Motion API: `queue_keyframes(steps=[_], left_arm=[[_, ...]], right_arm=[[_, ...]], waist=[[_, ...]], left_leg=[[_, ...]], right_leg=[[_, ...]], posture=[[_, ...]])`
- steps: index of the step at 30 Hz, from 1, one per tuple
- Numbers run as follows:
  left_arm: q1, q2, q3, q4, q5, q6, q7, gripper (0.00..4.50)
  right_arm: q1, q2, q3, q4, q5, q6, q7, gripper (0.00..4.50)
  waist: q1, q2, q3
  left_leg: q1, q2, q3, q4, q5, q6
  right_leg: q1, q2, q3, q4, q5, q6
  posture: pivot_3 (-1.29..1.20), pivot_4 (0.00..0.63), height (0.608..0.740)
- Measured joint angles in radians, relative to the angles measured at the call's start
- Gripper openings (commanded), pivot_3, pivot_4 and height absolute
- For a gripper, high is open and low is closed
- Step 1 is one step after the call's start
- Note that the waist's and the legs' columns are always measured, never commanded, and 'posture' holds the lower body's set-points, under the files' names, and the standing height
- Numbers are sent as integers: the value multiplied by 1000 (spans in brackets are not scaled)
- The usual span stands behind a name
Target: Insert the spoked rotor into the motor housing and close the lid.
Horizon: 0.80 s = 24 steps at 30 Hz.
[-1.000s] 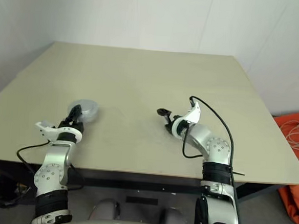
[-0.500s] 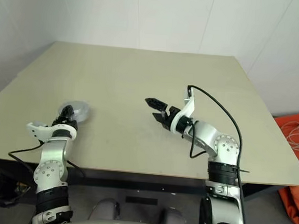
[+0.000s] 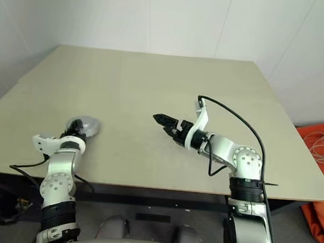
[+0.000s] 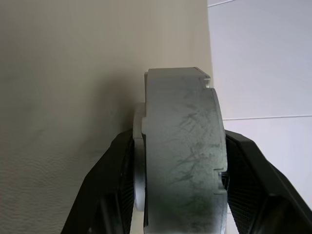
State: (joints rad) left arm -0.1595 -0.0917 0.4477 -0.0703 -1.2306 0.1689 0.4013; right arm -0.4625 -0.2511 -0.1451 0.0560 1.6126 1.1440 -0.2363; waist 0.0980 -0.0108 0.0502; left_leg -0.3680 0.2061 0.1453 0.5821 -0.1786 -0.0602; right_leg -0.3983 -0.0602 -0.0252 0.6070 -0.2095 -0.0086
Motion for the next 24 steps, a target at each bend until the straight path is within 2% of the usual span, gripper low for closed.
queue_keyframes(steps=[8,15,16,24], left_arm=[[5,0,-2,-5,8,11,34,2111],[85,1,-33,-94,1,73,87,4319],[94,1,-39,-112,-2,81,96,4484],[183,2,-47,-206,-47,162,161,4484]], right_arm=[[0,-5,1,0,-28,3,23,4500],[2,-7,1,0,-40,17,36,4500],[3,-7,1,0,-41,19,36,4500],[4,-16,1,0,-41,33,43,4500]], waist=[[-1,-1,-3],[-2,2,-13],[-3,3,-13],[-5,10,-25]], left_leg=[[2,0,0,0,0,0],[2,0,1,0,-1,2],[2,0,1,0,-1,2],[2,-1,1,0,-3,5]], right_leg=[[4,0,0,0,0,0],[4,0,0,-1,0,0],[4,0,1,-1,-1,0],[4,-1,1,-2,-1,-1]], posture=[[0,0,740],[0,0,740],[0,0,740],[0,0,740]])
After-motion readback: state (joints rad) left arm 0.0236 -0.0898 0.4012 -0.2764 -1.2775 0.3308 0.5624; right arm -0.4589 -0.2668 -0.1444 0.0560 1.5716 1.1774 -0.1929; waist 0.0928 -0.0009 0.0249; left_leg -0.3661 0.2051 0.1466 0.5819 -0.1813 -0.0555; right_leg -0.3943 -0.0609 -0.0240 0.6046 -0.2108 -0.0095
